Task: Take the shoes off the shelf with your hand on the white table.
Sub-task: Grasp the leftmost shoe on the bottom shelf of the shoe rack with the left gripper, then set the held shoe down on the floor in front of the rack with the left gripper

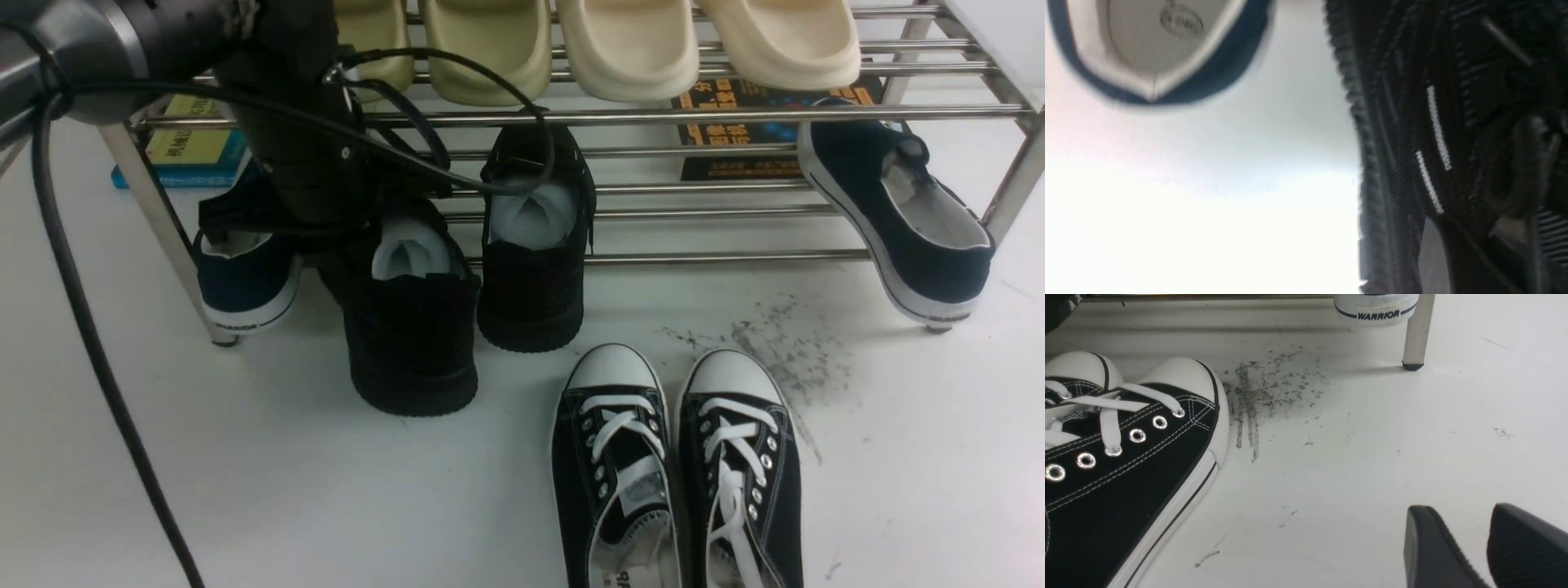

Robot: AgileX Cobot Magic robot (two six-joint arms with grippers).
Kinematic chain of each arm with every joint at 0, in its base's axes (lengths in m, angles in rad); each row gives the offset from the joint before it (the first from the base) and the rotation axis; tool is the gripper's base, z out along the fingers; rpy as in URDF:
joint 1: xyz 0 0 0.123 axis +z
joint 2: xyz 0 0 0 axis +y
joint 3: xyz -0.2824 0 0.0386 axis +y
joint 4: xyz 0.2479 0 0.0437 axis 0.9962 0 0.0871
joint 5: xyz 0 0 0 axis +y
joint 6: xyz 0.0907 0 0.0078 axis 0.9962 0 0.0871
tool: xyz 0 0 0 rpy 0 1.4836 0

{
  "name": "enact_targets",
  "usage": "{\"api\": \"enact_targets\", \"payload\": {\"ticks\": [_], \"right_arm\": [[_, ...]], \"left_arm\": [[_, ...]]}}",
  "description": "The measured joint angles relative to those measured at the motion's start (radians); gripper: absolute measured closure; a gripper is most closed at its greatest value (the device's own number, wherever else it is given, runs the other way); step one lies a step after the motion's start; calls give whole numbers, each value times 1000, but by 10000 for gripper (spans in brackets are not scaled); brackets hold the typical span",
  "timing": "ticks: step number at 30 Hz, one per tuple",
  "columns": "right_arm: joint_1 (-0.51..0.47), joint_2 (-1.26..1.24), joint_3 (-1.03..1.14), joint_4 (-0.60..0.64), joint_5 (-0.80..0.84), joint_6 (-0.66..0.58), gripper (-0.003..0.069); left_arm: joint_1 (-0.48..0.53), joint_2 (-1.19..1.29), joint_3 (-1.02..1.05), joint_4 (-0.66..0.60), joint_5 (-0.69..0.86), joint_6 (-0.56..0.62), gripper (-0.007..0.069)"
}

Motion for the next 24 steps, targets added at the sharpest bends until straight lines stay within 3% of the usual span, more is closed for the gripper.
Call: {"api": "enact_targets", "payload": {"ticks": [8, 13, 19, 24], "right_arm": [[0, 0, 0, 0, 0, 0, 421], [0, 0, 0, 0, 0, 0, 421], [0, 0, 0, 0, 0, 0, 421], [0, 0, 0, 0, 0, 0, 421]], "left_arm": [[-135, -123, 58, 49, 8, -2, 612], [-216, -230, 188, 88, 8, -76, 612], [-220, -364, 348, 192, 8, -158, 610], [-220, -453, 481, 145, 7, -176, 610]]}}
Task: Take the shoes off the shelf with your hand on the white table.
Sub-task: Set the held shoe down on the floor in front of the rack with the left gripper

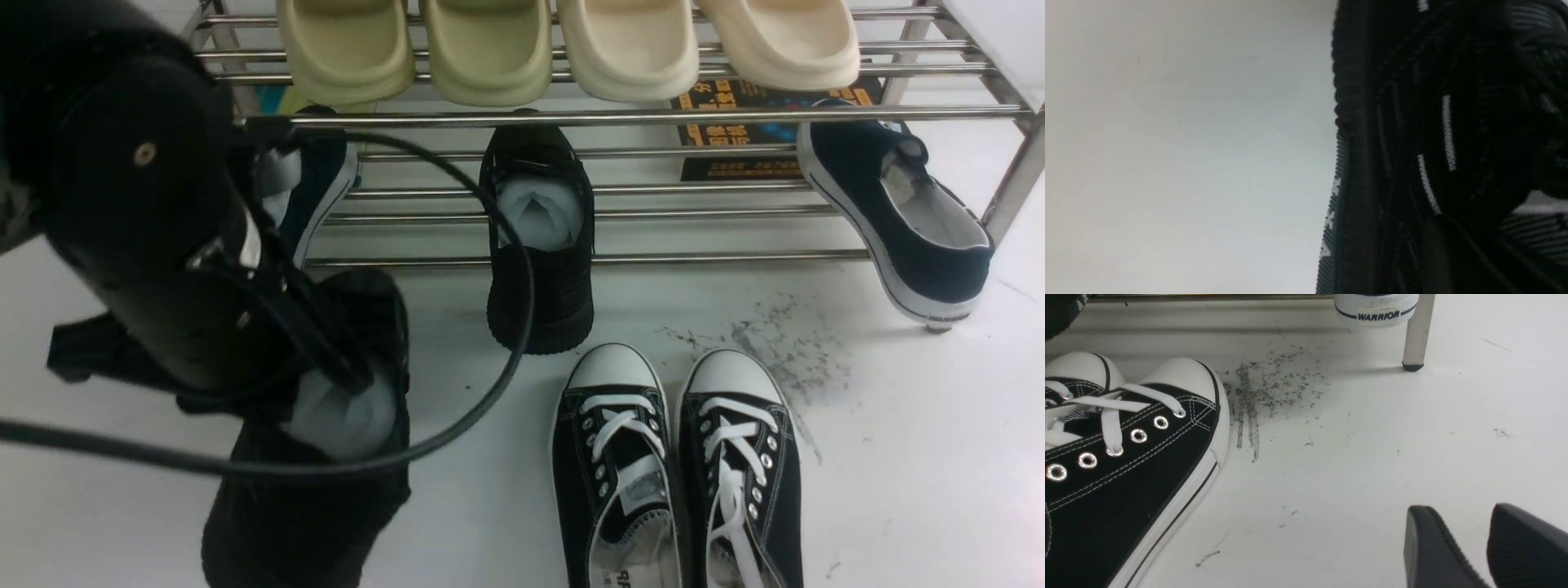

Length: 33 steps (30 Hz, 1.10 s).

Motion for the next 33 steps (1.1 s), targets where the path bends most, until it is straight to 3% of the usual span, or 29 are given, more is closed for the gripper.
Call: {"api": "enact_targets", "payload": {"ticks": [7, 13, 19, 26, 33], "right_arm": [[0, 0, 0, 0, 0, 0, 421], [0, 0, 0, 0, 0, 0, 421], [0, 0, 0, -1, 0, 0, 421], [0, 0, 0, -1, 0, 0, 421], [0, 0, 0, -1, 0, 0, 421]], "left_arm": [[0, -19, 193, -101, -173, -4, 610], [0, -19, 281, -106, -355, -6, 610], [0, -18, 288, -99, -418, -8, 610], [0, 27, 374, 22, -482, -171, 610], [0, 115, 402, 45, -517, -233, 605]]}}
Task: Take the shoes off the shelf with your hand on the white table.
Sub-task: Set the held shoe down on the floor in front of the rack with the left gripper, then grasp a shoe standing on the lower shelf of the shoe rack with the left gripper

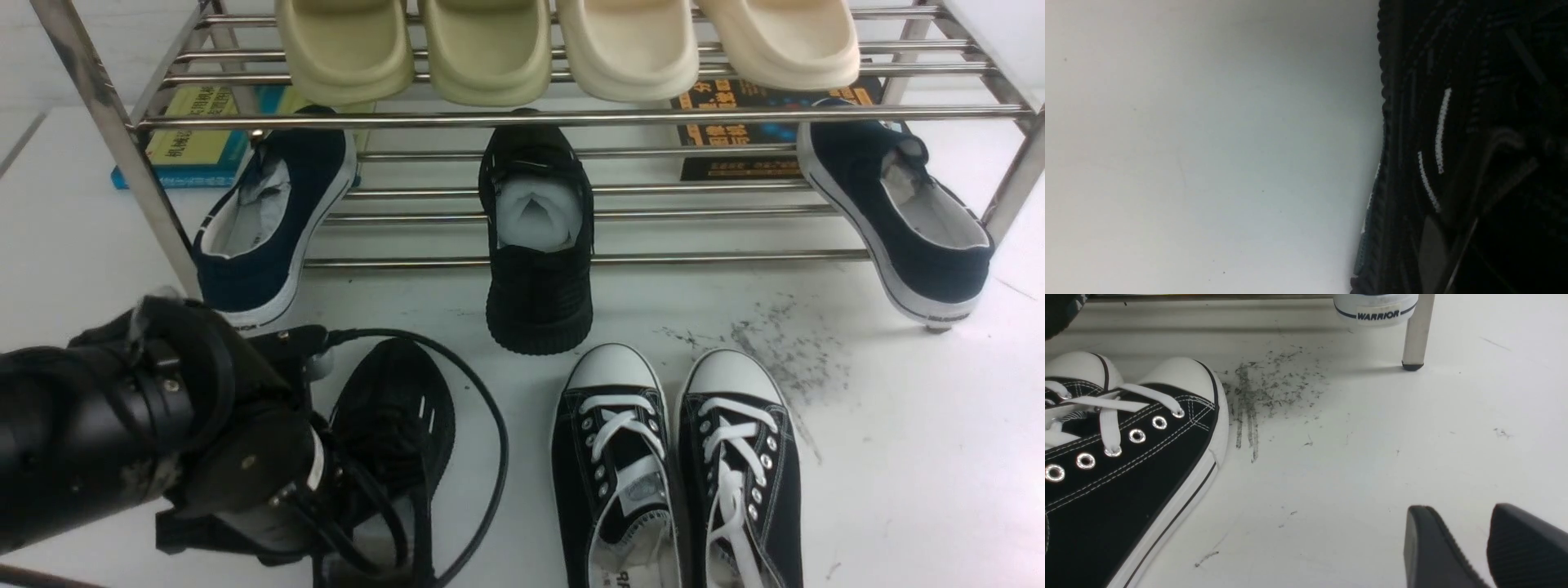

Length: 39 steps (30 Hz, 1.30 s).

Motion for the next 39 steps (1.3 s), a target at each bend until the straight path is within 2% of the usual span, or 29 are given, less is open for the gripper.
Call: {"api": "enact_targets", "payload": {"ticks": [3, 8, 12, 13, 16, 19, 22, 25, 33, 39], "right_arm": [[0, 0, 0, 0, 0, 0, 421], [0, 0, 0, 0, 0, 0, 421], [0, 0, 0, 0, 0, 0, 421], [0, 0, 0, 0, 0, 0, 421], [0, 0, 0, 0, 0, 0, 421], [0, 0, 0, 0, 0, 0, 421], [0, 0, 0, 0, 0, 0, 421], [0, 0, 0, 0, 0, 0, 421], [0, 0, 0, 0, 0, 0, 421], [0, 0, 0, 0, 0, 0, 421]], "left_arm": [[0, 11, -3, -1, -2, -5, 598], [0, 11, -18, 0, 37, -6, 539], [0, 9, -113, 20, 168, -6, 384], [0, 9, -119, 22, 174, -6, 376], [0, -11, -230, 53, 258, -6, 271], [0, -22, -348, 79, 310, -6, 211], [0, -23, -436, 89, 313, -6, 195], [0, -22, -496, 84, 267, -6, 193], [0, 82, -518, 23, -50, -6, 197], [0, 208, -518, 20, -175, -6, 197]]}}
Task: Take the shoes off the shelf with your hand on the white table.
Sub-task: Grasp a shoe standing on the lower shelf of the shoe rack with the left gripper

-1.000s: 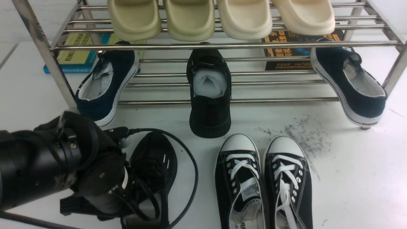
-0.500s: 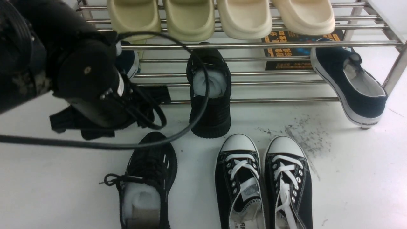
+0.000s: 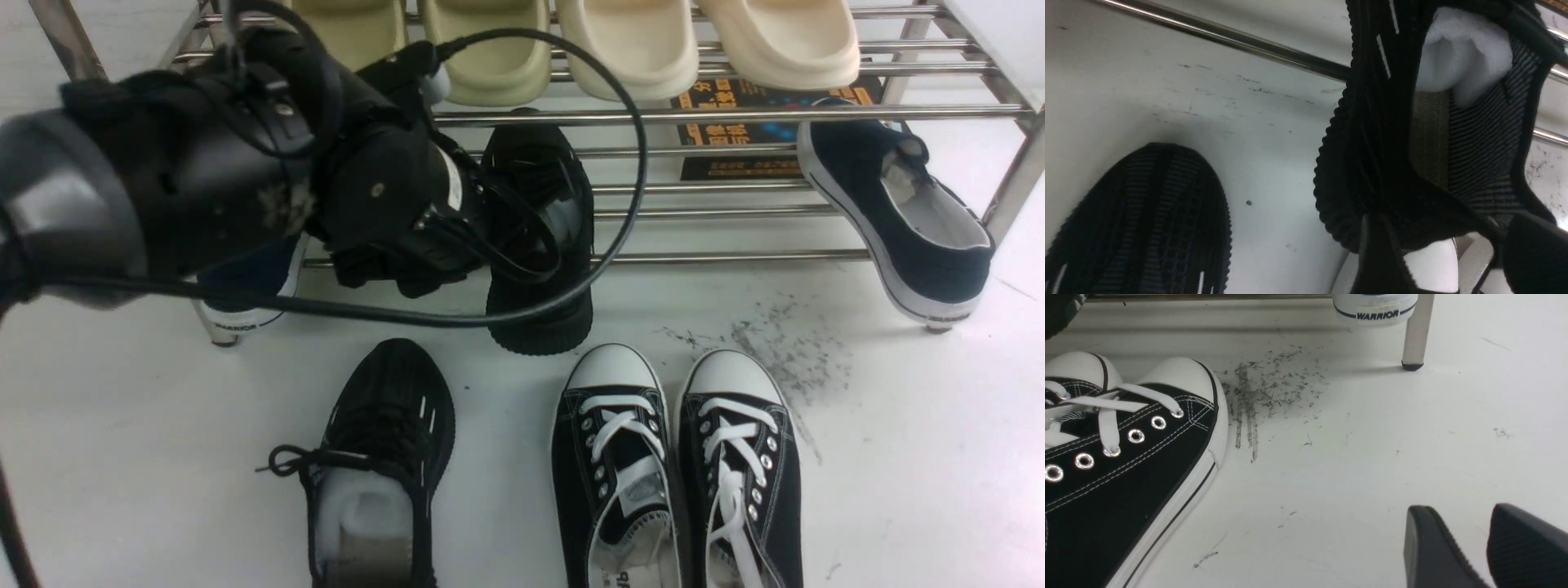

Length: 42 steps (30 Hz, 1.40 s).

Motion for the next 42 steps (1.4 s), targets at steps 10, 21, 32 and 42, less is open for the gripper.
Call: {"api": "enact_targets", "payload": {"ticks": [10, 21, 32, 42], "right_arm": [[0, 0, 0, 1, 0, 0, 421], [0, 0, 0, 1, 0, 0, 421], [0, 0, 0, 1, 0, 0, 421], [0, 0, 0, 1, 0, 0, 421]], "left_arm": [[0, 93, 0, 174, -142, -25, 197], [0, 100, 0, 488, -119, -298, 197], [0, 200, 0, 590, -143, -419, 197], [0, 230, 0, 696, -205, -498, 498]]}}
